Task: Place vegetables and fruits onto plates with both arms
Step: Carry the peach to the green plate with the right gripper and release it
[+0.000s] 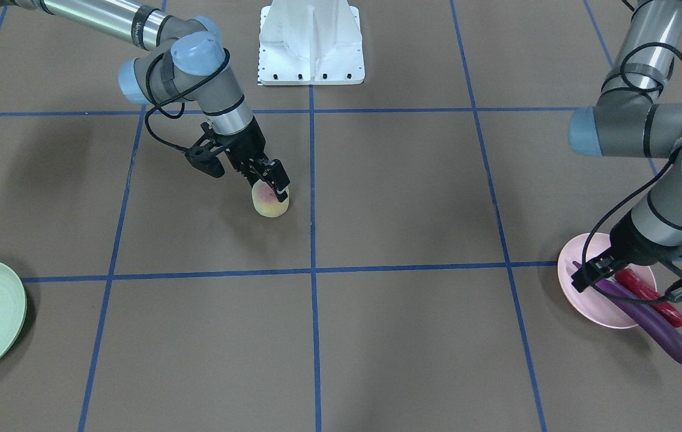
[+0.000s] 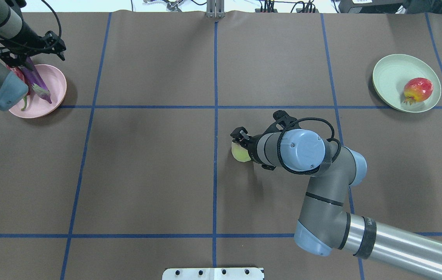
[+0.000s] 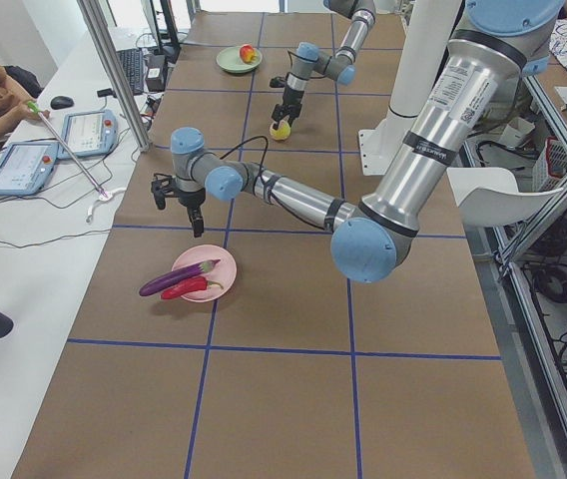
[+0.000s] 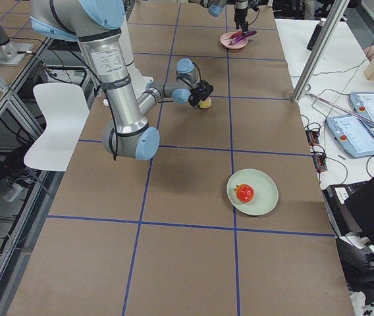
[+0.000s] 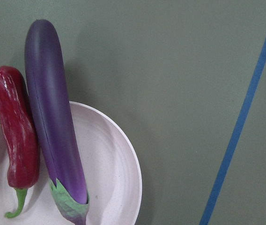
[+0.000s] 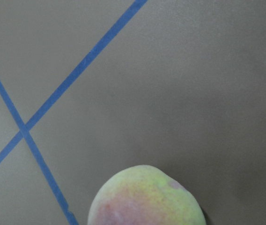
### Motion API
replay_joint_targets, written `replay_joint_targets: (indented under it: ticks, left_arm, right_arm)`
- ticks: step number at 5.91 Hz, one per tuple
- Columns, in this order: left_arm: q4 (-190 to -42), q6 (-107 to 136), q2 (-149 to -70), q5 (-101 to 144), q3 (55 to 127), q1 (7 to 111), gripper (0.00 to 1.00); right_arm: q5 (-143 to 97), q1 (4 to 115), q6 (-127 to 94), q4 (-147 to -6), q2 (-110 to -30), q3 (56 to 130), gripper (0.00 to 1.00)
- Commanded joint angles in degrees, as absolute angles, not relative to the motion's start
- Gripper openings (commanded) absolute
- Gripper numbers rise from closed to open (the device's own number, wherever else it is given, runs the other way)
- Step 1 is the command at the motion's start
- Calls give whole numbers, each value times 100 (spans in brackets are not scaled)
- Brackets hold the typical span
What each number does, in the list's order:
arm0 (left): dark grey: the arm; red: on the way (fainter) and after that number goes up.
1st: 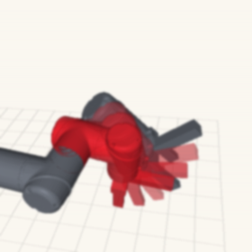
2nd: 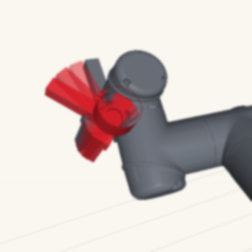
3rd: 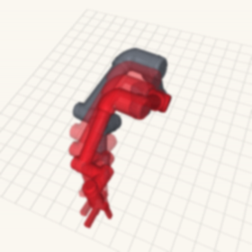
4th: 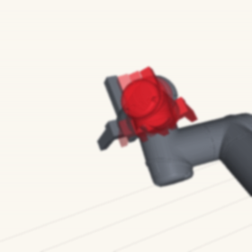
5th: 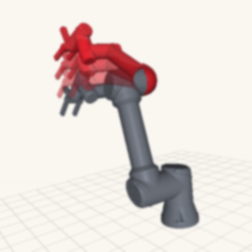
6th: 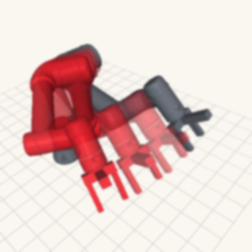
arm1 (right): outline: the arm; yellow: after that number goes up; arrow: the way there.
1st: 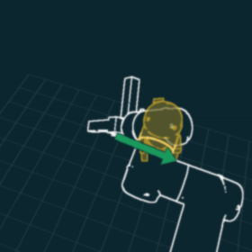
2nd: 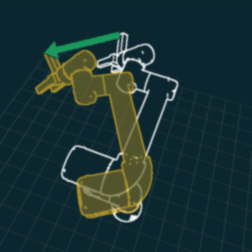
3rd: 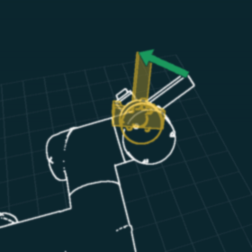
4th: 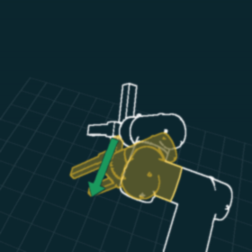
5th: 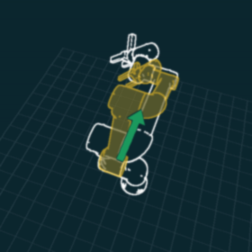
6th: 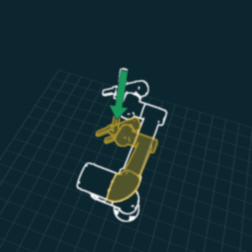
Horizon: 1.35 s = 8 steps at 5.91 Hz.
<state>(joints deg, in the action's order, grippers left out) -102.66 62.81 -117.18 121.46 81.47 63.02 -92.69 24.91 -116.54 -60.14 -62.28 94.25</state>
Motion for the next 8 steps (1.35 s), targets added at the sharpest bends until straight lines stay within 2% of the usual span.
replay_joint_targets:
  ticks: [1, 2, 3, 5, 8]
  left_arm:
    - [-10266, 6284, -11725, 12146, 8156, 6293, 100]
    - [-10266, 6284, -11725, 12155, 8226, 6302, 100]
    - [-10266, 6284, -11620, 12155, 8427, 6302, 100]
    - [-10274, 6040, -10980, 12199, 9173, 6293, 100]
    - [-10327, 4153, -10207, 12550, 9483, 6625, 100]
  right_arm:
    - [-9333, 2627, -11655, -6020, -6214, 9491, 0]
    - [-9804, 3211, -11593, -6221, -6266, 9805, 0]
    - [-10278, 3843, -11079, -6431, -6275, 9791, 0]
    - [-11008, 4873, -9185, -6950, -6511, 9765, 0]
    - [-12354, 6359, -6337, -6943, -7092, 9021, 0]
